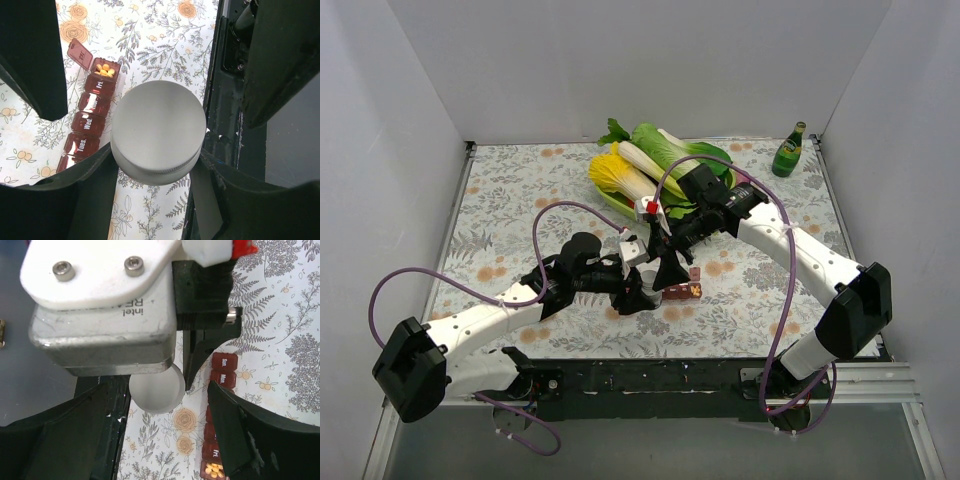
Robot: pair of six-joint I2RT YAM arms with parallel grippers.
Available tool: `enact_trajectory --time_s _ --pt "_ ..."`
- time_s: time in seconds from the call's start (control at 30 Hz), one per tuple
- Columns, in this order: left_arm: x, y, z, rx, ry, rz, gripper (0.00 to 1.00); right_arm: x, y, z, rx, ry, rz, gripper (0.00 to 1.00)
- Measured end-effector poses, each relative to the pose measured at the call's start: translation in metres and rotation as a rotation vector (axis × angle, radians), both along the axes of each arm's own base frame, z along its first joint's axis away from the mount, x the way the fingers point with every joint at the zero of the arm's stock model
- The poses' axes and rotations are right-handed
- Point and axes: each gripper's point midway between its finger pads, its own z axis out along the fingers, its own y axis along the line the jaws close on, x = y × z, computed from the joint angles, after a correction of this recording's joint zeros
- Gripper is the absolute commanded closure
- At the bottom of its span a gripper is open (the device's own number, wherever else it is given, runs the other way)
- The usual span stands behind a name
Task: Sort the pills into containers
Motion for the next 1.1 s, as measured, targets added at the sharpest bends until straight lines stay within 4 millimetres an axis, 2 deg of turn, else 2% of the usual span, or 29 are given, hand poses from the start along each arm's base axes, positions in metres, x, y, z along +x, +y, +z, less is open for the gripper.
enact_trajectory --time_s 0.6,1.1 --pt "0.0026 -0.0008 0.0064 -0.018 -0.014 0.014 0.78 -0.002 0.0001 0.0009 0.007 0.006 0.006 0.21" --pt "0.0069 0.002 0.0018 -0.004 -0.016 0.044 0.78 -0.0033 -0.0007 0.0047 0.015 -0.001 0.008 0.23"
